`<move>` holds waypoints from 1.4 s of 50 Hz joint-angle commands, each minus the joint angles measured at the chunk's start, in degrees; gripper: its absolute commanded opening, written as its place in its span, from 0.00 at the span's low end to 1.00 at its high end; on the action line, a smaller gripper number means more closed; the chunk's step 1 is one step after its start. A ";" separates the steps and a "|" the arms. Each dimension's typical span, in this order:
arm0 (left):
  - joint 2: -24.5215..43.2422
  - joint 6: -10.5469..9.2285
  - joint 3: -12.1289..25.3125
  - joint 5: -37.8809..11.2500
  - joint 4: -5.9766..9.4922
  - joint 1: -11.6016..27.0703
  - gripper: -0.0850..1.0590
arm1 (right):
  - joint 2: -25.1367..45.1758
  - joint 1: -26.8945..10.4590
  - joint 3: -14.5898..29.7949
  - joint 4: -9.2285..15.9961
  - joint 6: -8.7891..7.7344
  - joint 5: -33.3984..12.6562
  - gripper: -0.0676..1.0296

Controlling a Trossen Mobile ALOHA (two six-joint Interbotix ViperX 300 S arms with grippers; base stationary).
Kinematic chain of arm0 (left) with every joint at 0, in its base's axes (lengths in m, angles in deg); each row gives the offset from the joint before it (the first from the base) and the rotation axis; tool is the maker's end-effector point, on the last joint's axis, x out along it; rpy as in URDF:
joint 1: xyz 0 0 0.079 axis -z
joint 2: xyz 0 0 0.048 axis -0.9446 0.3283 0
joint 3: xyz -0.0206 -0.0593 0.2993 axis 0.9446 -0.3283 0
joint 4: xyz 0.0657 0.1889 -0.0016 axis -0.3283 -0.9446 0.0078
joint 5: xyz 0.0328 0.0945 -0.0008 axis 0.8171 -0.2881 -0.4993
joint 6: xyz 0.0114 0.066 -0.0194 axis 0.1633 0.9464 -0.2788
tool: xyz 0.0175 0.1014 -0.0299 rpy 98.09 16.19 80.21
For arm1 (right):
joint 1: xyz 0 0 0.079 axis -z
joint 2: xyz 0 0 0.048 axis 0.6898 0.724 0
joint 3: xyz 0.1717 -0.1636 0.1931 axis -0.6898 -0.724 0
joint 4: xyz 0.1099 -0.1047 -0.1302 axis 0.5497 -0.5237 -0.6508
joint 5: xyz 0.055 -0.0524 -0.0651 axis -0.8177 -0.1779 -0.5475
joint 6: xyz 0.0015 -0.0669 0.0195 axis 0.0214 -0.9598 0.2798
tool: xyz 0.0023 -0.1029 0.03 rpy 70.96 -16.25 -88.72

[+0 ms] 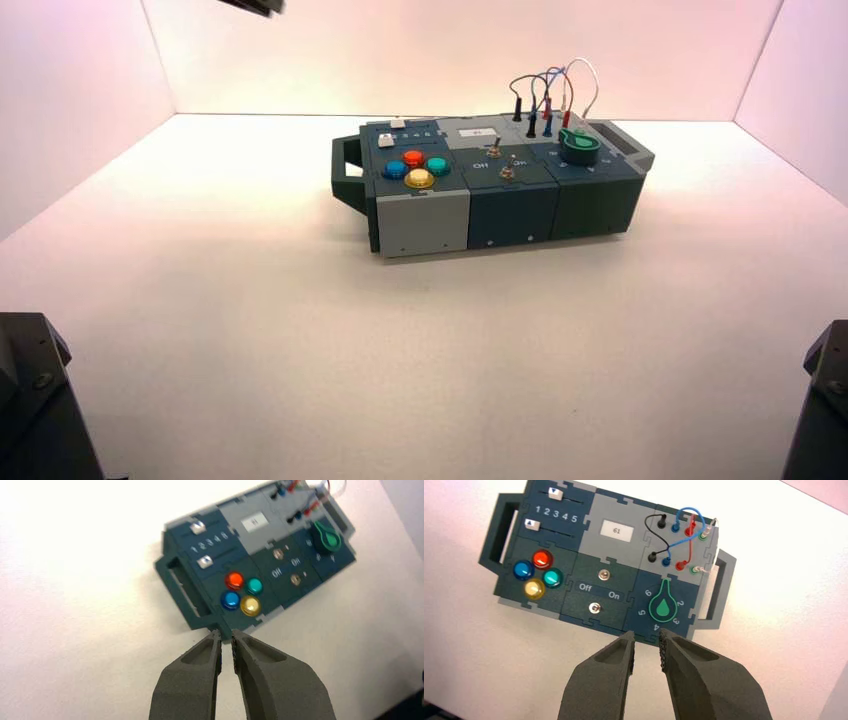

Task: Push the yellow button with the left gripper.

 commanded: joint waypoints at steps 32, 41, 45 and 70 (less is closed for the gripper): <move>22.59 5.27 12.92 0.00 0.26 6.86 0.07 | -4.22 -0.09 1.14 0.97 2.11 0.26 0.33; 25.93 5.36 15.29 -0.44 0.35 9.76 0.05 | -4.48 -0.09 1.14 0.97 2.72 0.26 0.33; 27.25 5.27 16.00 -0.88 0.70 10.11 0.05 | -4.75 -0.09 1.14 0.97 2.81 0.26 0.33; 34.45 6.06 18.37 -1.58 0.79 10.20 0.05 | -7.12 0.00 0.88 0.97 3.52 0.09 0.33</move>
